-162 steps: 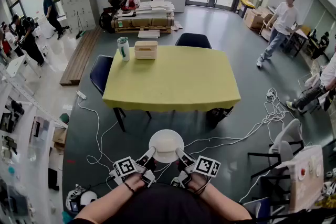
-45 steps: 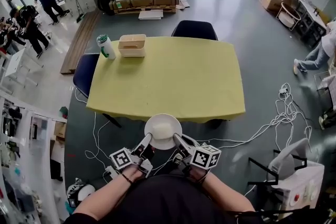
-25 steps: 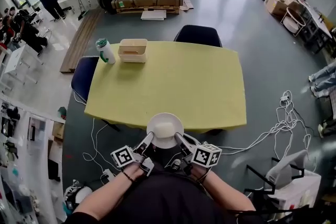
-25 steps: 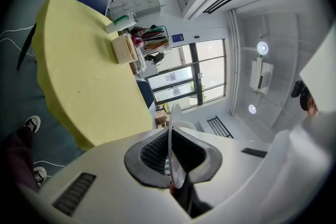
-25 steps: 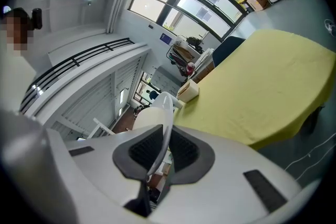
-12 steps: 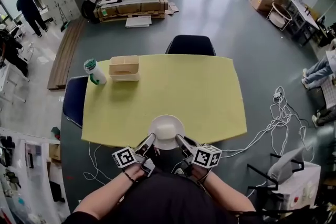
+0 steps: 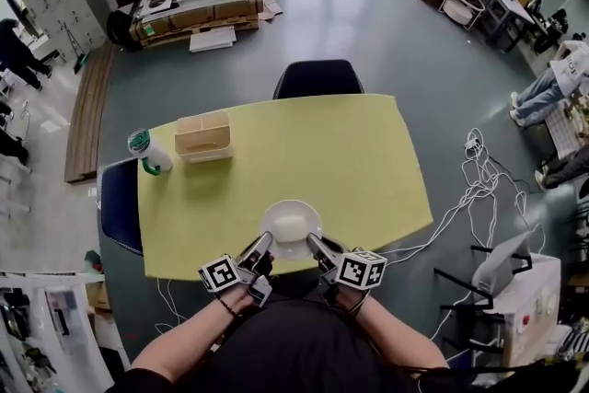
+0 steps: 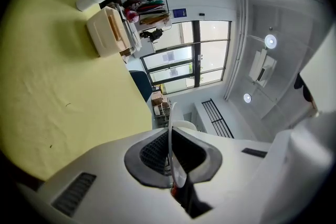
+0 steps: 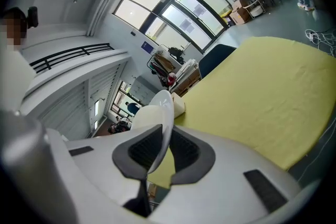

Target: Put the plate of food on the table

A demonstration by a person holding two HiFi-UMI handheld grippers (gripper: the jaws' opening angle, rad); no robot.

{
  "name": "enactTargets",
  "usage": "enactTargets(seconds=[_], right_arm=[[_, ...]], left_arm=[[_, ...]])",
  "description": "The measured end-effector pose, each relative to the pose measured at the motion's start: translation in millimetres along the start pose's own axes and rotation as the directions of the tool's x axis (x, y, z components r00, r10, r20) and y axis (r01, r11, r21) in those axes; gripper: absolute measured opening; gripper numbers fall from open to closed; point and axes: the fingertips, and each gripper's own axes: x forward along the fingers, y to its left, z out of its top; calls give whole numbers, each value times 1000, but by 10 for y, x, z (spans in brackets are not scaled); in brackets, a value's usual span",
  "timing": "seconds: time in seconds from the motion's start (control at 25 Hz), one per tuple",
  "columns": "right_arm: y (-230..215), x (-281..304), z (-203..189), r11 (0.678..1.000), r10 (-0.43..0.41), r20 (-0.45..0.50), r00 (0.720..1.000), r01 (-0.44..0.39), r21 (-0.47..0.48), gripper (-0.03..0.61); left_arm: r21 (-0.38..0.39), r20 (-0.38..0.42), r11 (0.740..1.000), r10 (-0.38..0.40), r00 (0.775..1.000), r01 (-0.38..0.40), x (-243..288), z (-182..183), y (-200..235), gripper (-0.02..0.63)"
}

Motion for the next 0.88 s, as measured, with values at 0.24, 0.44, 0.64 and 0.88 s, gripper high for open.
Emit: enactTargets(seconds=[0.24, 0.44, 0.64, 0.88], right_arm=[[-82, 119, 27, 999, -20, -14, 1000, 20, 26, 48], [-296, 205, -30, 999, -13, -54, 998, 15, 36, 52], [-580, 306, -77, 1000, 18, -112, 994, -15, 20, 51], [-875, 394, -146, 999, 37, -161, 986, -35, 18, 52]], left_arm=[[11, -27, 1000, 25, 999, -25, 76, 88, 104, 18], [28, -33, 998, 59, 998, -58, 159, 42, 274, 18], [55, -16, 994, 95, 995, -94, 266, -66, 535, 20], [77, -6, 988, 137, 991, -136, 369, -206, 801, 21]])
